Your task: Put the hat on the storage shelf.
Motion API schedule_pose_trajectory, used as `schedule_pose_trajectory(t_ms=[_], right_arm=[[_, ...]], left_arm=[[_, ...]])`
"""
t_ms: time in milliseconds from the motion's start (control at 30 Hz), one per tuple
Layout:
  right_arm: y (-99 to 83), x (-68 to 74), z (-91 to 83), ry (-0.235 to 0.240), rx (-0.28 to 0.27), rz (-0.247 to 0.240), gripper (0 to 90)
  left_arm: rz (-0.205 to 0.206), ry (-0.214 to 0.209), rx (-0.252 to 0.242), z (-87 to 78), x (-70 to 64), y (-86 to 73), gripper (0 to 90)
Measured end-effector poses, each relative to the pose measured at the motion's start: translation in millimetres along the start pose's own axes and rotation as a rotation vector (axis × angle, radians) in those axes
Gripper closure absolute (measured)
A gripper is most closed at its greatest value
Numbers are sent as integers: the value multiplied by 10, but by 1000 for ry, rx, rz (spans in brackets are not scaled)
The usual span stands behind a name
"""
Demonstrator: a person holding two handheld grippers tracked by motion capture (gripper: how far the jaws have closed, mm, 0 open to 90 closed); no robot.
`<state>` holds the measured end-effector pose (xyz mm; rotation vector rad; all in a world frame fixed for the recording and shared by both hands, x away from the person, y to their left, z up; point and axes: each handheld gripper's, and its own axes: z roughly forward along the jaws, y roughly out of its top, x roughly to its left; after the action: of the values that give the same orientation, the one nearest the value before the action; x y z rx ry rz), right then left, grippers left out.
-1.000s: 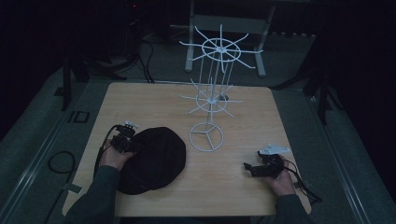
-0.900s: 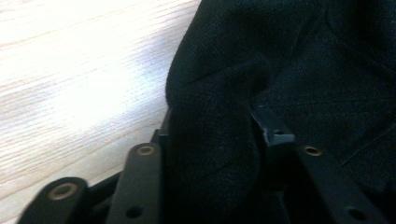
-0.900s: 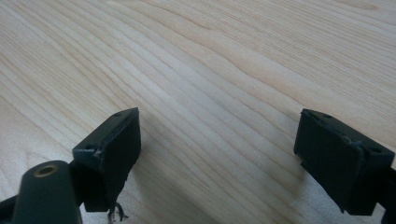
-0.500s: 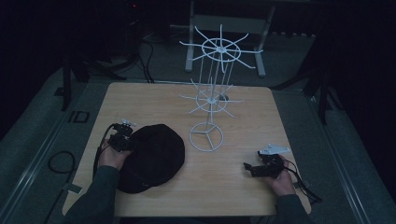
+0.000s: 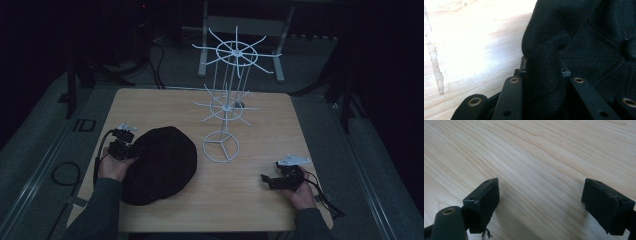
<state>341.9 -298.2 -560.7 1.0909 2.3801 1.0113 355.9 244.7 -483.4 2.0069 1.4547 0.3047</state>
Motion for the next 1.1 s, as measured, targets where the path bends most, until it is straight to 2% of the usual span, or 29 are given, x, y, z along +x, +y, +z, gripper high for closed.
schedule_pose_trajectory(t_ms=[300,567,800,1100], right_arm=[[0,0,0,0,0,0,146],[0,0,0,0,0,0,146],[0,0,0,0,0,0,147],[0,-1,1,-1,-1,-2,146]], left_arm=[[-2,-27,-73,-225,-37,95,755],[-11,-121,-133,-392,-9,163,753],[-20,-158,-185,-540,0,222,752],[-45,-209,-233,-621,13,250,751]])
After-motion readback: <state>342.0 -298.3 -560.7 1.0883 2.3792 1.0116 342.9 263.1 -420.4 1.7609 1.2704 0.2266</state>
